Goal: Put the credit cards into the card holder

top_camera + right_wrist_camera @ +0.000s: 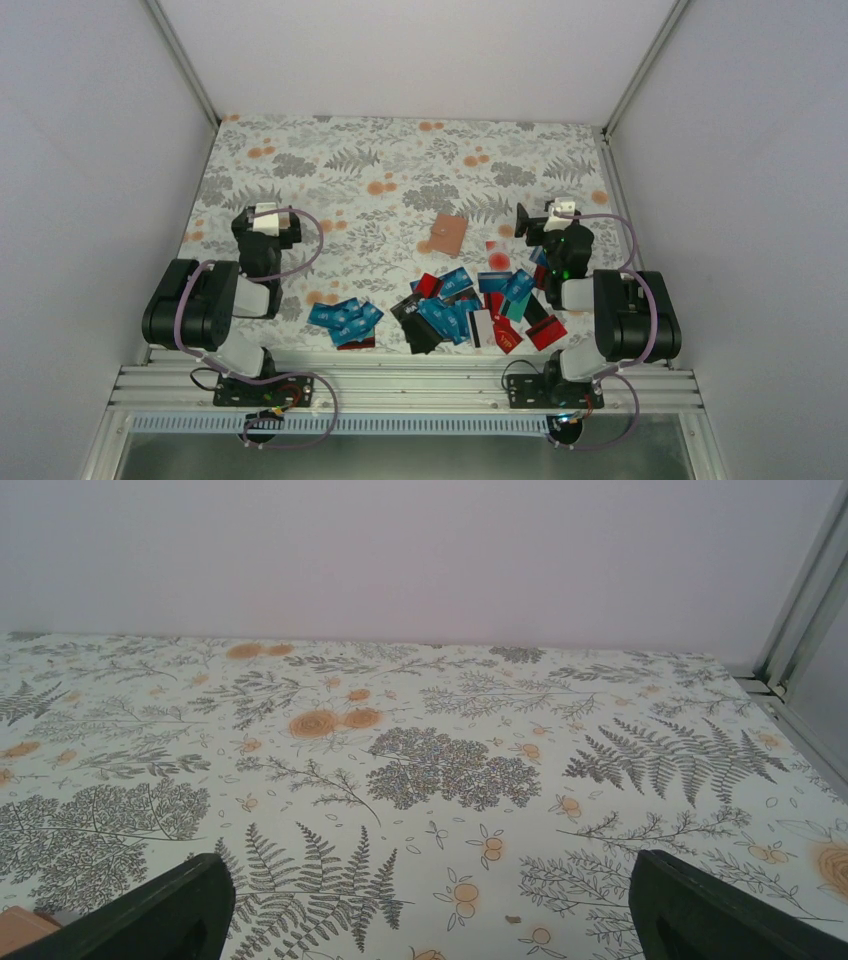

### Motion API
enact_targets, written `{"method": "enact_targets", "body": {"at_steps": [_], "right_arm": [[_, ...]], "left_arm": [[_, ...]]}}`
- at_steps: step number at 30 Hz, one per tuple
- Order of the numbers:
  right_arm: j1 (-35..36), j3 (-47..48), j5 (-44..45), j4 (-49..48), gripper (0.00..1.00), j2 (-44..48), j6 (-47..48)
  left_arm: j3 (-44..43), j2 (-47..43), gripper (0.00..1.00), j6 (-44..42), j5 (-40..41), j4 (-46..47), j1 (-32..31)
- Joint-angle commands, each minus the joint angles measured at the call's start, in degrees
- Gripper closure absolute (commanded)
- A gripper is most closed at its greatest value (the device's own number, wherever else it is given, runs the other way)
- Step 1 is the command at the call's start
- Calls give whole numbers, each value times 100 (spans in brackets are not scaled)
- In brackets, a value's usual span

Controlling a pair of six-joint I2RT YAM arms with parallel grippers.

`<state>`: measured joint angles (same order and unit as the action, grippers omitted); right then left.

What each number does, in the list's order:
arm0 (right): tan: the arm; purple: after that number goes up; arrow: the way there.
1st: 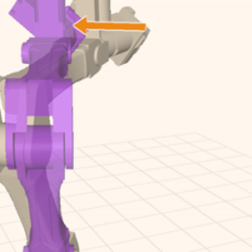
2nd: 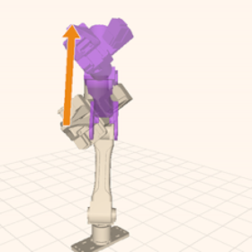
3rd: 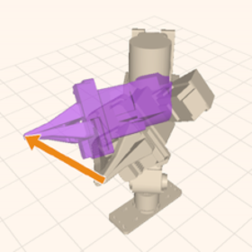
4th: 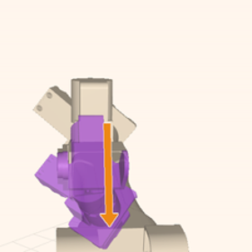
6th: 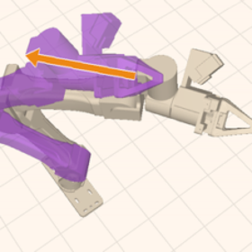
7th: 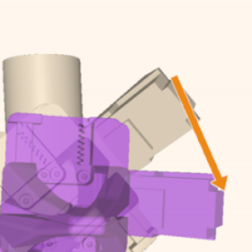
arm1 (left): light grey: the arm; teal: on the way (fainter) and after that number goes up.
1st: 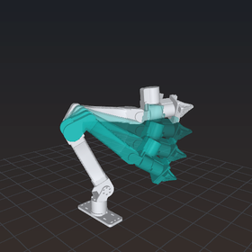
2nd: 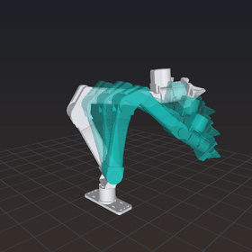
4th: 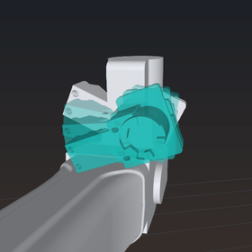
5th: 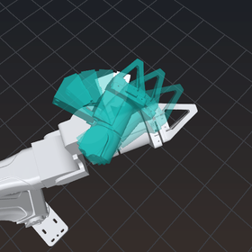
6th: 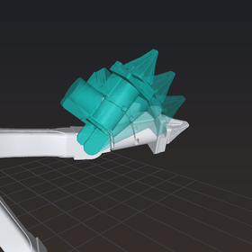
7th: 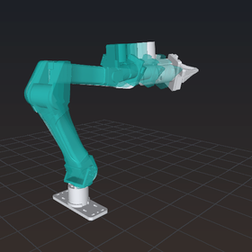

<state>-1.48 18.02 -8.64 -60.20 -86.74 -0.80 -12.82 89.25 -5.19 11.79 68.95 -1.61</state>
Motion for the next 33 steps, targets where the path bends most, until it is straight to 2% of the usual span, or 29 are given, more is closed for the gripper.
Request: {"method": "enact_targets", "body": {"at_steps": [1,7,8,10,13,16,18,21,24,27,30,33], "right_arm": [[-44,88,-49,-166,0,-34,113],[-40,111,-41,-123,0,-13,106],[-31,231,4,250,0,100,106],[17,1020,164,1592,0,276,127],[68,1895,418,2882,0,565,-51],[75,2937,303,4152,0,681,-436],[51,3579,167,4715,0,609,-858],[-61,4629,442,6001,0,98,-1881],[-167,5770,-493,7259,0,-745,-2083],[-148,6089,-1435,7764,0,-1357,-2229],[11,5814,-2130,7871,2,-1480,-2490],[402,5448,-2268,8010,3,-1438,-2601]], "left_arm": [[-47,-30,0,49,-124,352,24],[-117,-185,0,69,-76,134,37],[-231,-343,0,89,72,-110,27],[-923,-773,0,287,365,-1878,20],[-1774,-1171,0,753,824,-3585,11],[-2760,-1423,0,1199,848,-5265,11],[-3373,-1504,0,1369,817,-6189,11],[-3981,-1591,0,1549,905,-7016,18],[-4574,-1382,0,2246,991,-8125,120],[-5201,-939,0,2477,13,-9282,217],[-5044,-974,0,2310,-1383,-9420,205],[-4808,-1095,0,2198,-2340,-9510,160]]}}
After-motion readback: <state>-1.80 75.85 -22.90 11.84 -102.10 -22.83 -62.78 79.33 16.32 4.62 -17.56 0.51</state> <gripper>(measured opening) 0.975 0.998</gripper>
